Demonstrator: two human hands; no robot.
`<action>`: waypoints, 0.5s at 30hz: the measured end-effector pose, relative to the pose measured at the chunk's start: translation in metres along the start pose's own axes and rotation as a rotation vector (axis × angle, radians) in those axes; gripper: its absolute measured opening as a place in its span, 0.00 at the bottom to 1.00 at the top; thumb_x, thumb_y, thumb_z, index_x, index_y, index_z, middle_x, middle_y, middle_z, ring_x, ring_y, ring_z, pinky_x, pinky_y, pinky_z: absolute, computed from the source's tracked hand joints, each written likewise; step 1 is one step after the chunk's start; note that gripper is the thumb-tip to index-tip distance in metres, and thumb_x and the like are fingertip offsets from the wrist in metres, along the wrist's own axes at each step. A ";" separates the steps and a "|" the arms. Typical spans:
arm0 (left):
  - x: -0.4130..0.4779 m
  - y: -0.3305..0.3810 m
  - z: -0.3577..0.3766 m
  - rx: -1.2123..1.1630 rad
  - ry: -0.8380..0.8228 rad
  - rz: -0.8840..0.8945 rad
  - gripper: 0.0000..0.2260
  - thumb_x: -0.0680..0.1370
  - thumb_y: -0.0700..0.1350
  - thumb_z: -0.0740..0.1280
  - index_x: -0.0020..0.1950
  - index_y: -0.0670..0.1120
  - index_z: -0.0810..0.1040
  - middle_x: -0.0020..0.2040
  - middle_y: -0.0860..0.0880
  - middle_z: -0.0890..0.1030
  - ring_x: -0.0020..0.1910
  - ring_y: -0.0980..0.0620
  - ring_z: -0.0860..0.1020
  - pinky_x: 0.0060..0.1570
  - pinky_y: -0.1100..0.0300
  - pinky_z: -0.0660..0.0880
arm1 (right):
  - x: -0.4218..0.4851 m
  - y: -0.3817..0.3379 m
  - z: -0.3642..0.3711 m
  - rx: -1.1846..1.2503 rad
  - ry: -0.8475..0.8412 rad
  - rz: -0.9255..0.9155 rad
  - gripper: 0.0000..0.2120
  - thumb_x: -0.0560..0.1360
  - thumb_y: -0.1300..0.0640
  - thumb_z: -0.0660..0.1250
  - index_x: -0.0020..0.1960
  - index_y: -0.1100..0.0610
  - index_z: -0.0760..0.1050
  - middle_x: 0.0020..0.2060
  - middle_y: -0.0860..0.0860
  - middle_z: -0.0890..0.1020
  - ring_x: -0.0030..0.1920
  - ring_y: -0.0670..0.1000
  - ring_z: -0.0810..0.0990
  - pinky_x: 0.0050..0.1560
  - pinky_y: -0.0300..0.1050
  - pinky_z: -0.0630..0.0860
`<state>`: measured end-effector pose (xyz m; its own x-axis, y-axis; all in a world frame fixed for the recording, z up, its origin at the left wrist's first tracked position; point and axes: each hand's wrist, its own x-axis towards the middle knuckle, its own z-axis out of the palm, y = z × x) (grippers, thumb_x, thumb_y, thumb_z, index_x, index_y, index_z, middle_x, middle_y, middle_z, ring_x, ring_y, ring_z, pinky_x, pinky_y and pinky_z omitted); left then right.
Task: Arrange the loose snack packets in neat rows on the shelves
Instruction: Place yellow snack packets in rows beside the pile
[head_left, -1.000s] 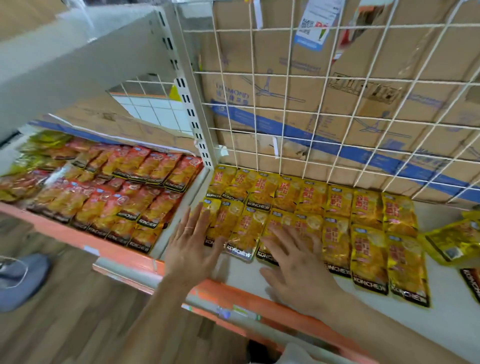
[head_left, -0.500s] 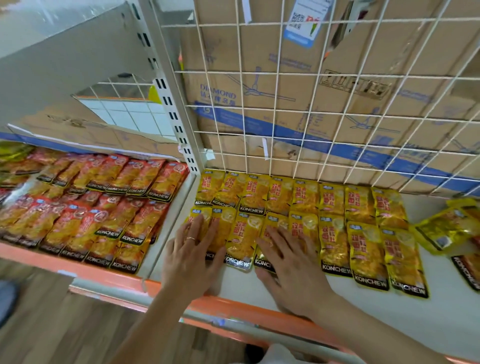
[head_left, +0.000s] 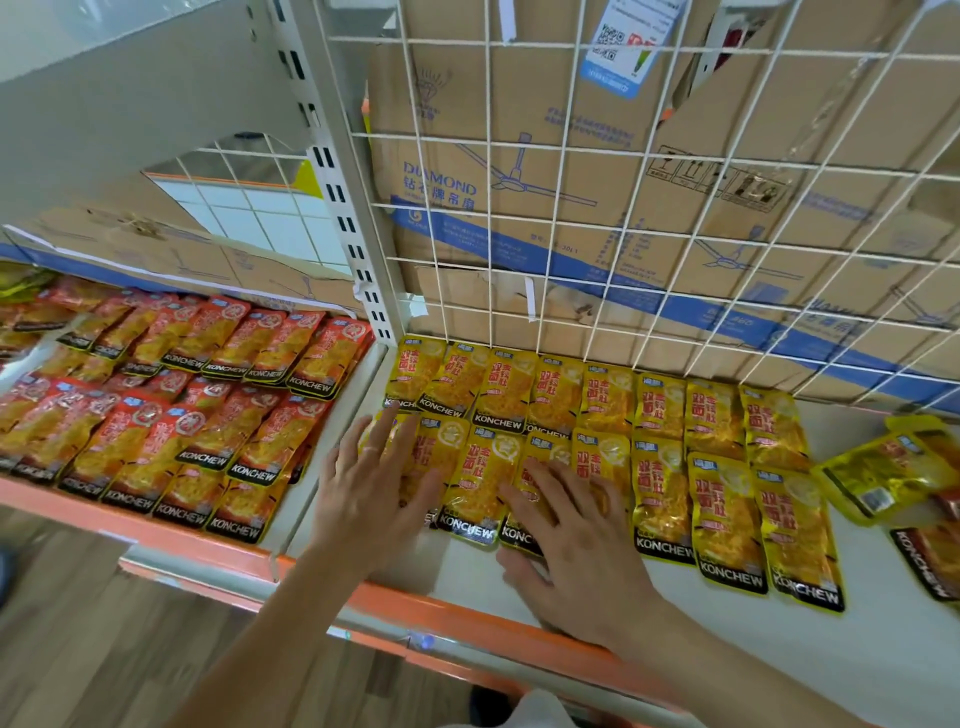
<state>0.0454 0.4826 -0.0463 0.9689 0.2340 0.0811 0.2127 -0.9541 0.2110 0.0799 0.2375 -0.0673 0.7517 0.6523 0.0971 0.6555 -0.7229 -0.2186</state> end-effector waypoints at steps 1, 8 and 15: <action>0.010 0.001 -0.006 -0.019 0.000 0.010 0.34 0.77 0.68 0.50 0.79 0.52 0.65 0.79 0.49 0.64 0.77 0.43 0.62 0.70 0.41 0.62 | 0.000 0.000 0.000 0.001 0.003 -0.003 0.28 0.78 0.35 0.55 0.74 0.46 0.67 0.73 0.51 0.71 0.73 0.58 0.68 0.67 0.65 0.64; 0.074 -0.002 -0.013 -0.034 -0.274 0.082 0.31 0.83 0.63 0.46 0.83 0.52 0.48 0.83 0.52 0.49 0.80 0.49 0.54 0.77 0.51 0.51 | 0.002 -0.001 0.001 0.010 0.008 0.002 0.27 0.78 0.34 0.54 0.72 0.46 0.69 0.73 0.50 0.71 0.73 0.56 0.68 0.67 0.65 0.64; 0.087 -0.028 -0.005 -0.122 -0.285 0.147 0.26 0.84 0.59 0.49 0.81 0.53 0.58 0.81 0.54 0.57 0.78 0.52 0.58 0.75 0.54 0.56 | 0.001 -0.001 0.001 -0.005 0.044 0.005 0.26 0.79 0.36 0.55 0.72 0.47 0.70 0.71 0.50 0.72 0.71 0.56 0.70 0.67 0.61 0.62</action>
<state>0.1230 0.5305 -0.0398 0.9882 0.0178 -0.1524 0.0684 -0.9401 0.3341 0.0799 0.2394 -0.0679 0.7576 0.6379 0.1384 0.6517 -0.7275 -0.2146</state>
